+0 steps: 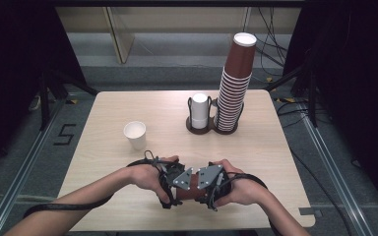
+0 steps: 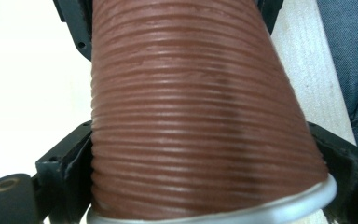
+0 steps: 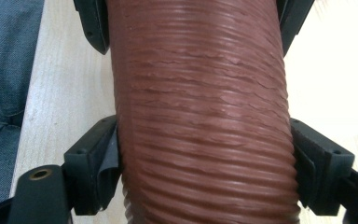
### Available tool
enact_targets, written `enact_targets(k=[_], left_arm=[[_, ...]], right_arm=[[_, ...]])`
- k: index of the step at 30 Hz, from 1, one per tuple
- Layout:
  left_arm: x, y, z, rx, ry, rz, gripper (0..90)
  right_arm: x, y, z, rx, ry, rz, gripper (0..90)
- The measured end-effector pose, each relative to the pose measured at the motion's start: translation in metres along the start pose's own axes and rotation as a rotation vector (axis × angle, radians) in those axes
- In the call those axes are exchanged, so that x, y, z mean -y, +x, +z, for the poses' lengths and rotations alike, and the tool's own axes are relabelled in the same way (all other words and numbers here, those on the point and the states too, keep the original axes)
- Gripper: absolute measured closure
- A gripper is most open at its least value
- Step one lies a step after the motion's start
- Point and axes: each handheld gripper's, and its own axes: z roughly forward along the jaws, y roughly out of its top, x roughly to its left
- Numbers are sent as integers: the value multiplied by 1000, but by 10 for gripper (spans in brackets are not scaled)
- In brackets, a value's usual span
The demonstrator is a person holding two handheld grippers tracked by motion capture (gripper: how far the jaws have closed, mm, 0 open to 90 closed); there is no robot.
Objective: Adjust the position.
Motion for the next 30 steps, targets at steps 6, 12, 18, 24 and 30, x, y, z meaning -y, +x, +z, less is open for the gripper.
enact_targets(k=[6, 12, 18, 24, 30], left_arm=[[-4, 0, -1, 16, 7, -7, 73], [-4, 3, -4, -18, -34, -20, 0], [8, 6, -8, -39, -132, -85, 0], [22, 7, -11, -28, -212, -128, 0], [28, 8, -17, -55, -275, -170, 0]], right_arm=[[5, 0, -1, -4, -13, -4, 224], [13, -2, -11, 17, -47, -27, 223], [27, -5, -24, 53, -120, 18, 222], [38, -5, -26, 74, -189, 27, 222], [46, -5, -29, 101, -244, 67, 221]])
